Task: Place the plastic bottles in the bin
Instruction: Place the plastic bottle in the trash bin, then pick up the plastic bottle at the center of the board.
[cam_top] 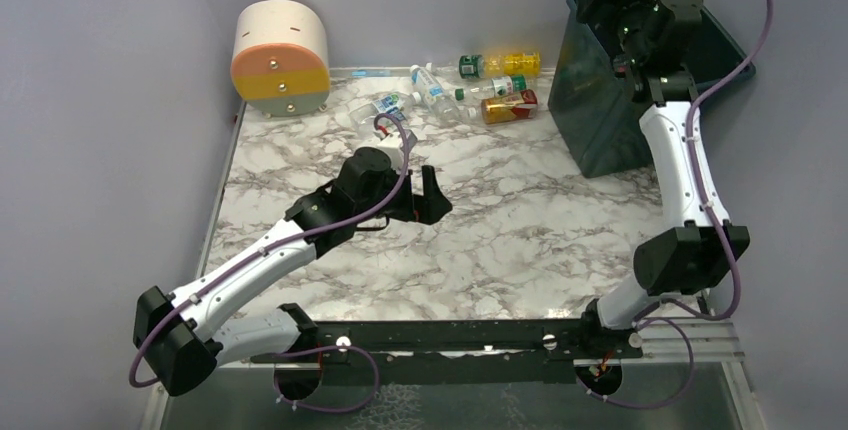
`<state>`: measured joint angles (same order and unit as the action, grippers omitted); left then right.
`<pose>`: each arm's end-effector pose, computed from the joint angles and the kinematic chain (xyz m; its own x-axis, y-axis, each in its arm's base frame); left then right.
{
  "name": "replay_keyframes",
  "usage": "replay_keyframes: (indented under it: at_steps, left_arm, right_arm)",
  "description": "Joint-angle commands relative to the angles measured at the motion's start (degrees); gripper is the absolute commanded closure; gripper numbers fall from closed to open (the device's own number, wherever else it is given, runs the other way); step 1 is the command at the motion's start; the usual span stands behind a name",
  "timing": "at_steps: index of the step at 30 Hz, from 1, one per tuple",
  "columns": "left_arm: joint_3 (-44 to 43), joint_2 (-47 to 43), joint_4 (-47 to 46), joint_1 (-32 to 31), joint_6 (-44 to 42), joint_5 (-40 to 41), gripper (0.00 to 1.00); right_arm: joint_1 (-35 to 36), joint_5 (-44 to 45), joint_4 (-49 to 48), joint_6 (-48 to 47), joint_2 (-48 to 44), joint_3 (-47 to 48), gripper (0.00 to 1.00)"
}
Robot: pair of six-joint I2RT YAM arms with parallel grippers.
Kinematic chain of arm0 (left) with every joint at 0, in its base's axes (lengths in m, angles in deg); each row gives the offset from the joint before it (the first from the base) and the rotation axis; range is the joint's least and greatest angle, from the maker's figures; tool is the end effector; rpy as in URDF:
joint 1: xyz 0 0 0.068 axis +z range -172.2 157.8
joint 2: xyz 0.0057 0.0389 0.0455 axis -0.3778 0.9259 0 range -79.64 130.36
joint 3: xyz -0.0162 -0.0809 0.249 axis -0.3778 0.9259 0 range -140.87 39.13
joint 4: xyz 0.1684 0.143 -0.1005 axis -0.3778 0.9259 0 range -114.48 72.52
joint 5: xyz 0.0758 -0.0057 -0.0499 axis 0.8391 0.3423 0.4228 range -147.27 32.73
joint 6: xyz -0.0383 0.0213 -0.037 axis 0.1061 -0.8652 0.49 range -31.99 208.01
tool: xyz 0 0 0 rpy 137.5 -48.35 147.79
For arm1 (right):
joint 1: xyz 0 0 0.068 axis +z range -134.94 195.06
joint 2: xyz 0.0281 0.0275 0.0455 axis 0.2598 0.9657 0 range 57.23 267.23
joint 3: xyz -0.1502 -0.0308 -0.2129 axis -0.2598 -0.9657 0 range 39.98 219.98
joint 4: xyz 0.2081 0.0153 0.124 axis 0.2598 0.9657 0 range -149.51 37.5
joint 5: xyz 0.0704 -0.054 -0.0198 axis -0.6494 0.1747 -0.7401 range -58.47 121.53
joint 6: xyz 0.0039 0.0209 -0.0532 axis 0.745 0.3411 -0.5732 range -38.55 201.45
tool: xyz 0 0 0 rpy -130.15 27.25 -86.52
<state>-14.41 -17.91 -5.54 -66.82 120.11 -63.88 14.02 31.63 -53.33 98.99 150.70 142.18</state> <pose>0.1625 -0.1670 0.3117 -0.6844 -0.0660 -0.7261 0.4805 0.7082 -0.5173 0.3629 -0.0066 0.4648 0.0484 0.3007 -0.9525 0.0055 0.9535 0.3013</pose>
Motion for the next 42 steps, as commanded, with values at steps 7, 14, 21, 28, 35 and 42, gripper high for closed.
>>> replay_keyframes:
  at_steps: [7,14,21,28,35,42]
  left_arm:
    - [-4.4,5.9,-0.6,0.1,0.2,3.1,0.01]
    - [-7.2,12.1,-1.3,0.2,0.5,3.0,0.01]
    - [-10.0,18.7,-2.5,0.4,0.0,3.4,0.01]
    - [-13.9,26.4,-4.6,2.8,0.2,1.0,0.01]
    - [-18.8,31.0,-5.2,9.8,-1.1,0.3,0.01]
    - [-25.2,35.3,-4.6,16.7,-0.7,3.7,0.01]
  right_arm:
    - [22.9,-17.0,3.9,-0.6,-15.3,-17.4,0.07]
    - [33.3,-15.8,0.7,4.5,-24.6,-44.0,0.01]
    - [33.8,-13.3,2.8,4.5,-30.8,-54.2,0.01]
    - [33.8,-11.8,4.0,3.9,-31.5,-57.7,0.01]
    - [33.8,-9.5,4.1,4.5,-31.0,-57.4,0.01]
    - [33.8,-5.3,6.8,4.5,-30.5,-53.9,0.01]
